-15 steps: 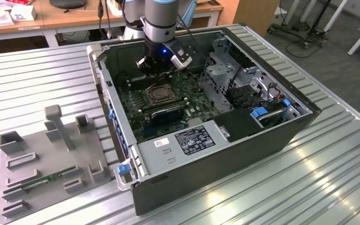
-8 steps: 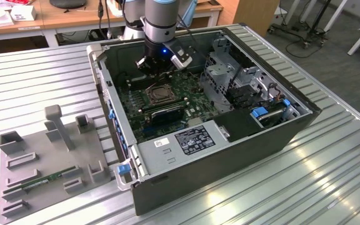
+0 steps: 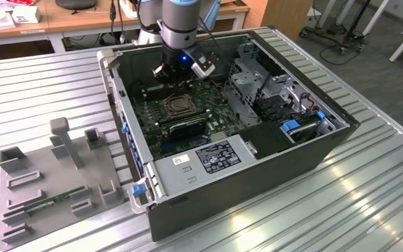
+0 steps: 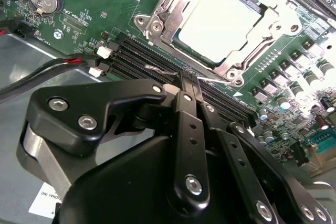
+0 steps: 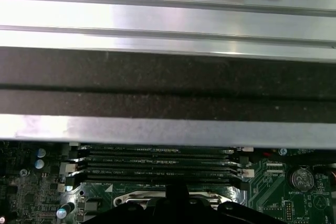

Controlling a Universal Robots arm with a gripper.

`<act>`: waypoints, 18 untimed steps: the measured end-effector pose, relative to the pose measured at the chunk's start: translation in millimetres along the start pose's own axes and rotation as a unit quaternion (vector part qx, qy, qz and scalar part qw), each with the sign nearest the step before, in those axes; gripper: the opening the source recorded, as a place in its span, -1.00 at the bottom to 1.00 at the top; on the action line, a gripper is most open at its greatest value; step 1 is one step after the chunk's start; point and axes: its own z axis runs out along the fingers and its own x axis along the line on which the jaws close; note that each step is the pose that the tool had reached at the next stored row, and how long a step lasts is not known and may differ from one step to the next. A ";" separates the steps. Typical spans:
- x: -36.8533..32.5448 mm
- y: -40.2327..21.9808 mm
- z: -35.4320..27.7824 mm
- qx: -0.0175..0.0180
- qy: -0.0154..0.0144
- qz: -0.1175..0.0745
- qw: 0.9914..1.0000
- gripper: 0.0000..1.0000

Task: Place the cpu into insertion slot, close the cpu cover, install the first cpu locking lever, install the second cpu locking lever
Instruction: 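Install the first cpu locking lever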

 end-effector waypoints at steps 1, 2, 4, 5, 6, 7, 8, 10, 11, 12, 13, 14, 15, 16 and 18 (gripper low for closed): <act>-0.1 -0.1 0.6 0.000 0.000 0.000 1.000 -0.79; -0.2 -0.2 1.1 0.000 0.000 0.000 1.000 -0.79; -0.4 -0.4 2.1 0.001 0.000 0.000 1.000 -0.79; -0.5 -0.5 2.6 0.001 0.000 0.000 1.000 -0.79; -0.5 -0.5 2.8 0.001 0.000 0.000 1.000 -0.79; -0.5 -0.4 2.9 0.001 0.000 0.000 1.000 -0.79; -0.6 -0.3 3.1 0.001 0.000 0.000 1.000 -0.79; -0.6 0.2 3.4 0.001 0.000 0.000 1.000 -0.79; -0.6 0.6 3.5 0.001 0.000 0.000 1.000 -0.79; -0.6 1.0 3.6 0.001 0.000 0.000 1.000 -0.79; -0.6 1.6 3.7 0.001 0.000 0.000 1.000 -0.79; -0.7 2.3 3.9 0.001 0.000 0.000 1.000 -0.79; -0.7 3.0 4.1 0.001 0.000 0.000 1.000 -0.79; -0.7 3.3 4.2 0.001 0.000 0.000 1.000 -0.79; -0.7 3.3 4.2 0.001 0.000 0.000 1.000 -0.79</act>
